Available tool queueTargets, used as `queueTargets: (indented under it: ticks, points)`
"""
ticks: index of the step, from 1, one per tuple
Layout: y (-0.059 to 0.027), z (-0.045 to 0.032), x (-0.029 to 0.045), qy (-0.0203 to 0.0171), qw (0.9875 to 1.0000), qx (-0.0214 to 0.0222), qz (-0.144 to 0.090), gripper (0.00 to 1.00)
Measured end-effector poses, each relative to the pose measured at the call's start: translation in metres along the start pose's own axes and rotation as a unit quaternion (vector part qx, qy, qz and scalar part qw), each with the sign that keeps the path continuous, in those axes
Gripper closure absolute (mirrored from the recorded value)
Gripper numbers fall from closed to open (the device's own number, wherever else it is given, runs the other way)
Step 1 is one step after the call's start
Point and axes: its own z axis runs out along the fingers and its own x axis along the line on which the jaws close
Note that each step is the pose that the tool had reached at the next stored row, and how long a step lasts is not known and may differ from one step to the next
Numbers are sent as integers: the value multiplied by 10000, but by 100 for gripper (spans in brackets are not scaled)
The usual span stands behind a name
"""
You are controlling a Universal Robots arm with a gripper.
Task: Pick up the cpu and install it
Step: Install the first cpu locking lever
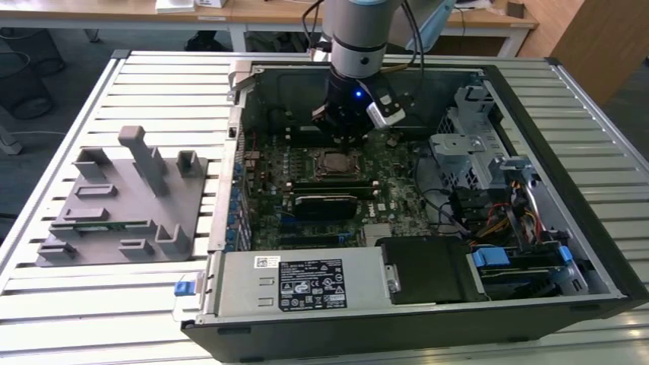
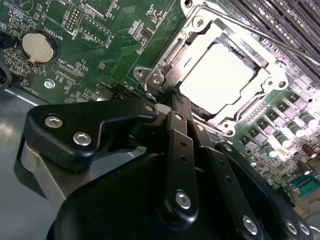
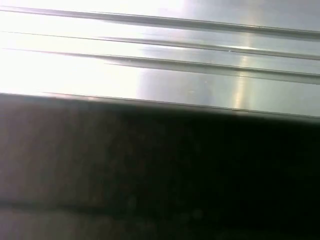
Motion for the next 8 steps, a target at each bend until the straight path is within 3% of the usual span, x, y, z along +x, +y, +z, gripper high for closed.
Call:
queueTargets:
  ticks: [4, 8]
  points:
    - [13, -13, -10, -9, 10000, -38, -1, 89]
    - [12, -64, -8, -2, 10000, -31, 0, 89]
